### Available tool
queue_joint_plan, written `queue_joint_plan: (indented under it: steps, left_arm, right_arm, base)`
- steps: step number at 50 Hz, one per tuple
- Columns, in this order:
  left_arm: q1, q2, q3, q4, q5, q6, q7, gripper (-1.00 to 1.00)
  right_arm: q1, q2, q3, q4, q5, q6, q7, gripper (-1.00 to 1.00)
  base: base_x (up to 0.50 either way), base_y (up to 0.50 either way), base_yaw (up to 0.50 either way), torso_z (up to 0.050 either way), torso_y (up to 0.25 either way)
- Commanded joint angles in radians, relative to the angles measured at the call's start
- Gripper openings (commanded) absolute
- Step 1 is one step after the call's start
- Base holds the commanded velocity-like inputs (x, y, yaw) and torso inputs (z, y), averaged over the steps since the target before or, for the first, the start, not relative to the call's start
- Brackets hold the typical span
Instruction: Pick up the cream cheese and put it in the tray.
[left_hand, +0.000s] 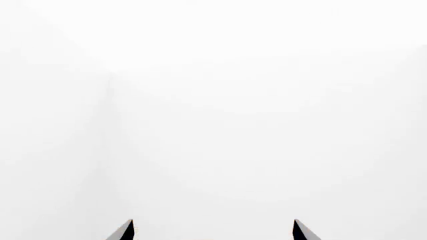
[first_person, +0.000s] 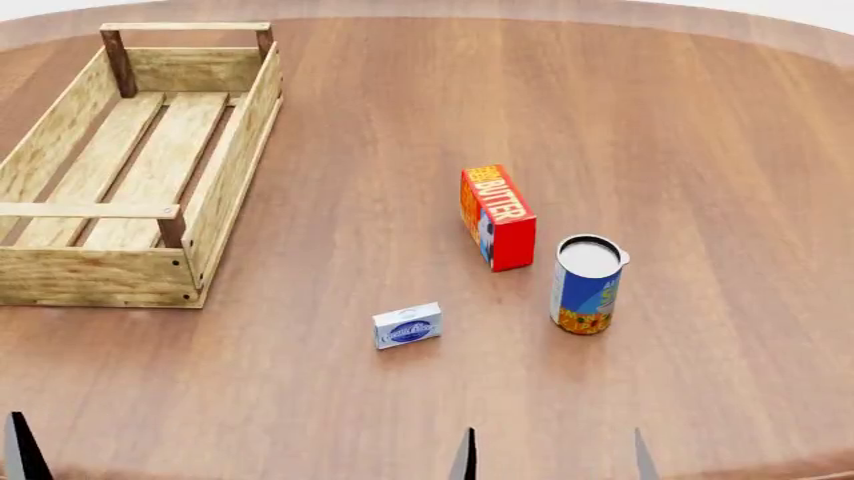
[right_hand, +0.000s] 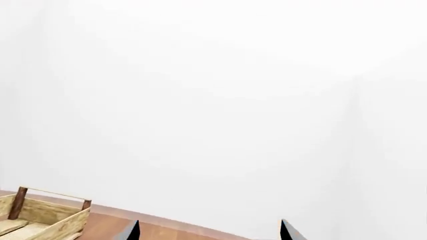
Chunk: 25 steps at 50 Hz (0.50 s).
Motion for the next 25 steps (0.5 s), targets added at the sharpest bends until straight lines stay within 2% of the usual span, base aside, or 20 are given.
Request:
queue_joint_plan:
  steps: [1, 25]
  left_arm:
    - [0.021, -0.014, -0.007, 0.026, 0.016, 0.064, -0.037, 1.00]
    - [0.029, -0.039, 0.006, 0.023, 0.024, 0.117, -0.073, 1.00]
  right_arm:
    - [-0.015, 0.020, -0.022, -0.020, -0.043, -0.053, 0.040, 1.00]
    - [-0.004, 0.034, -0.042, -0.010, -0.073, -0.042, 0.071, 1.00]
  base:
    - [0.00, 0.00, 0.00, 0.000, 0.000]
    - [0.01, 0.00, 0.00, 0.000, 0.000]
